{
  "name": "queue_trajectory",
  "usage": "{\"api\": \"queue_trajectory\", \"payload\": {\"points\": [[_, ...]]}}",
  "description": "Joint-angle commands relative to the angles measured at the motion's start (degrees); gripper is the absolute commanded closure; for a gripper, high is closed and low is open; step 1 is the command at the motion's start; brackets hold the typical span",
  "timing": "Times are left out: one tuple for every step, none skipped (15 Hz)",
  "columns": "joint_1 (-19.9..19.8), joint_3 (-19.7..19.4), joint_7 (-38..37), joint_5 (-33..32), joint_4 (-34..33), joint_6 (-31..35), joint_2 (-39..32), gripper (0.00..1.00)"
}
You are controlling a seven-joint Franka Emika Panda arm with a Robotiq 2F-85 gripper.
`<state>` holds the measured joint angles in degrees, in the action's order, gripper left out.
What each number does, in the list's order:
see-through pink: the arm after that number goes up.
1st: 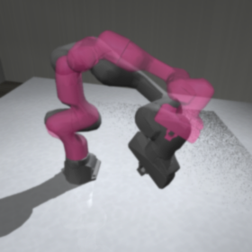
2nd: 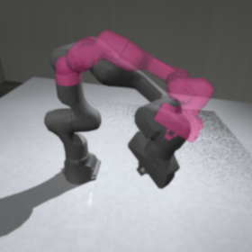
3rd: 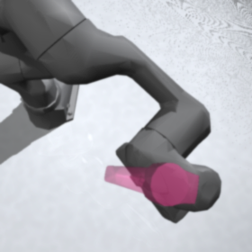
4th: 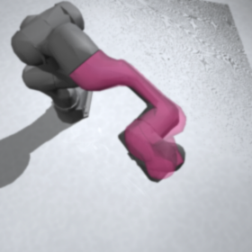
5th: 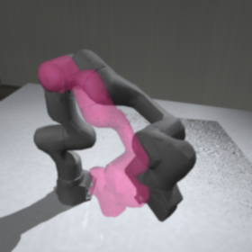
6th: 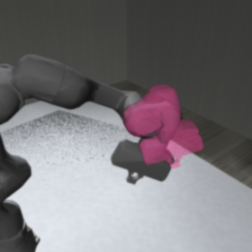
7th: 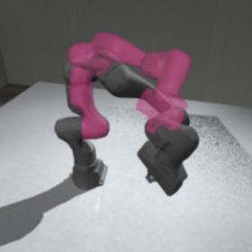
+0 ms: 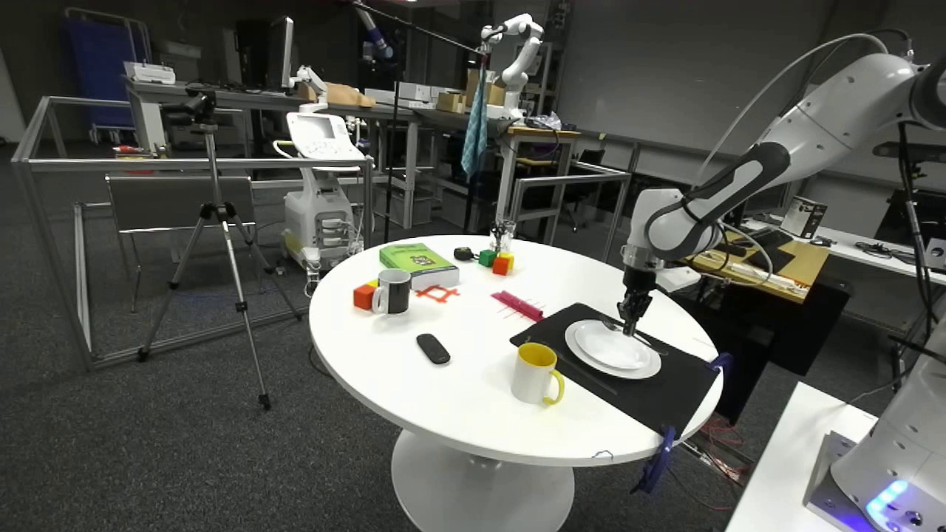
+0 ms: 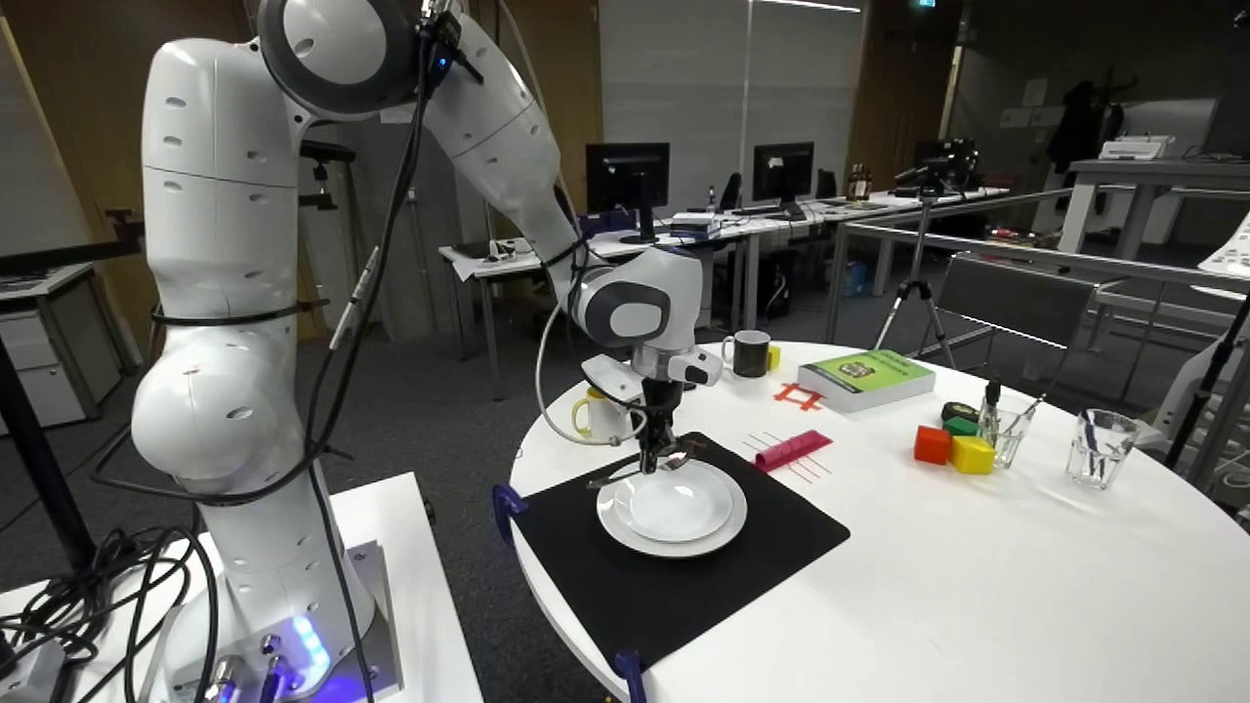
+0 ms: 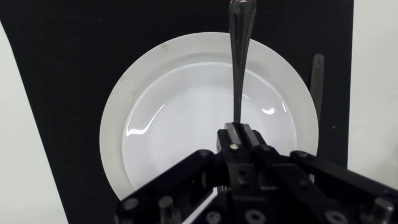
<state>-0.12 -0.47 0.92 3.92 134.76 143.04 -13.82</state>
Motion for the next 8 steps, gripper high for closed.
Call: {"api": "queue_trajectory", "payload": {"points": [[-0.23, -0.15, 0.55, -1.91, -2.63, -2.59, -2.27, 0.98], [-0.02, -0.26, 0.25, -2.65, -2.59, -2.45, -2.56, 0.98], [0.14, -0.31, 0.29, -3.51, -2.62, -2.11, -2.98, 0.98], [0.33, -0.46, 0.01, -4.50, -2.36, -1.99, -3.10, 0.98], [0.40, -0.49, 0.10, -5.32, -2.53, -2.07, -3.53, 0.98], [0.53, -0.60, -0.13, -6.26, -2.47, -2.17, -3.69, 0.98], [0.55, -0.62, -0.09, -6.92, -2.60, -2.46, -3.96, 0.98], [0.06, 0.08, -0.04, -5.23, -1.36, -0.27, -3.69, 0.98]]}}
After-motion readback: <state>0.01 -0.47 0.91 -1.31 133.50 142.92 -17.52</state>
